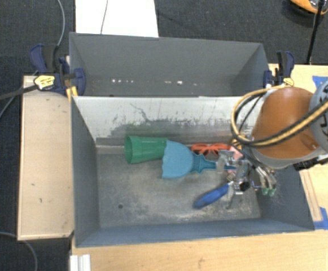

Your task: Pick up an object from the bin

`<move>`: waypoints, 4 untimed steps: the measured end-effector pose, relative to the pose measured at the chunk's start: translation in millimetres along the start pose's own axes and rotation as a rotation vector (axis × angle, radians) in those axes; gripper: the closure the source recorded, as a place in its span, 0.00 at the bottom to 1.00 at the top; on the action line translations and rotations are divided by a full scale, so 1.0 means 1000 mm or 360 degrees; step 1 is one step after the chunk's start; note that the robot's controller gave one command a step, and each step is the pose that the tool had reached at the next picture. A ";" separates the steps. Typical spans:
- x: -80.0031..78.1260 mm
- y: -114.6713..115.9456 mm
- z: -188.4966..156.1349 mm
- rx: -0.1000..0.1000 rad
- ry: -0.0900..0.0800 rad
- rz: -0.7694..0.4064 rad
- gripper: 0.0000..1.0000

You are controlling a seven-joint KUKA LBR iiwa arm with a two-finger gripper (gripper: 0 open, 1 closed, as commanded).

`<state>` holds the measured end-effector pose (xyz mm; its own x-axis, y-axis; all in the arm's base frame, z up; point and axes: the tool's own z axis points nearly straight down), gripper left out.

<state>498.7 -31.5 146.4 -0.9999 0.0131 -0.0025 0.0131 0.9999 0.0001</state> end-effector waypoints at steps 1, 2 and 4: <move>-0.015 -0.033 0.031 -0.0002 -0.0006 -0.0201 0.00; -0.020 -0.082 0.068 -0.0005 -0.0005 -0.0180 0.00; -0.023 -0.094 0.070 -0.0004 -0.0007 -0.0265 0.00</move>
Offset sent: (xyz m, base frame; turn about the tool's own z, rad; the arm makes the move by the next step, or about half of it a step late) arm 0.0199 -0.0948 -0.0764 -0.0936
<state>520.5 -125.4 76.1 -0.9883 -0.1526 -0.0072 -0.1526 0.9883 0.0015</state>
